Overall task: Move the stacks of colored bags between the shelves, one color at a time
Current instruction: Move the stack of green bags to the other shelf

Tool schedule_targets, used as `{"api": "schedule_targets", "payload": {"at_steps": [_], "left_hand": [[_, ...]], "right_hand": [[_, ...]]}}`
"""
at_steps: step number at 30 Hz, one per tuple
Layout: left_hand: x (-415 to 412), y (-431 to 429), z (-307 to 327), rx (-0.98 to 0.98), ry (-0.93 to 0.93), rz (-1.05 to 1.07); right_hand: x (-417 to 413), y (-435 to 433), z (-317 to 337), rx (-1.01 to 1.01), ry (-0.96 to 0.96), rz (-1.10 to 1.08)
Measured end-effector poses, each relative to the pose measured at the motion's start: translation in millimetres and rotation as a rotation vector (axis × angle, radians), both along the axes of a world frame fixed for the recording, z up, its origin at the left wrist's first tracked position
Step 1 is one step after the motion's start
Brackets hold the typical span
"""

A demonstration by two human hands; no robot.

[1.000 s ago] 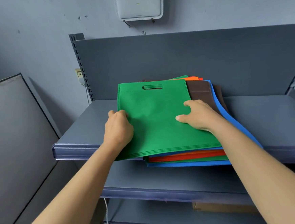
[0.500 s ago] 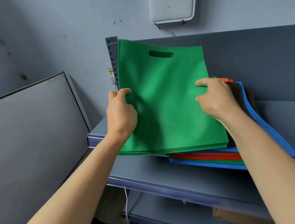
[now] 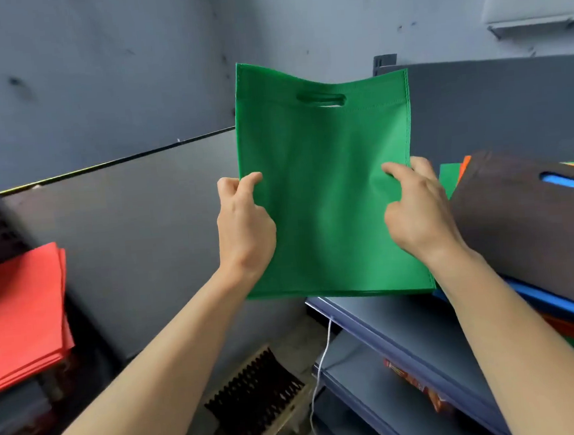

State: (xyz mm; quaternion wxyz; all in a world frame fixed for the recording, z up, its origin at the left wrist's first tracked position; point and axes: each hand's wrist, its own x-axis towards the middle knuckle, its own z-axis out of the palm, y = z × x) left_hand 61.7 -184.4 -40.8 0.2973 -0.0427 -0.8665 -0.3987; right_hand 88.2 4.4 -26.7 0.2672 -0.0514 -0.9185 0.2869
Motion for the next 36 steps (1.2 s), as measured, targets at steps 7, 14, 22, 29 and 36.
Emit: {"api": "schedule_targets", "payload": {"at_steps": [7,14,22,29,36], "left_hand": [[42,-85,7,0.007,0.056,0.241],[90,-176,12,-0.007,0.124,0.436],[165,-305,9,0.004,0.165,0.596],[241,-440,12,-0.001,0.156,0.76],[311,-536,9,-0.001,0.138,0.903]], "right_hand": [[-2,-85,10,0.002,0.051,0.228],[12,-184,11,-0.019,0.089,0.412],[60,-325,17,-0.018,0.127,0.603],[115,-473,17,-0.038,0.12,0.748],[165,-588,16,-0.048,0.114,0.905]]}}
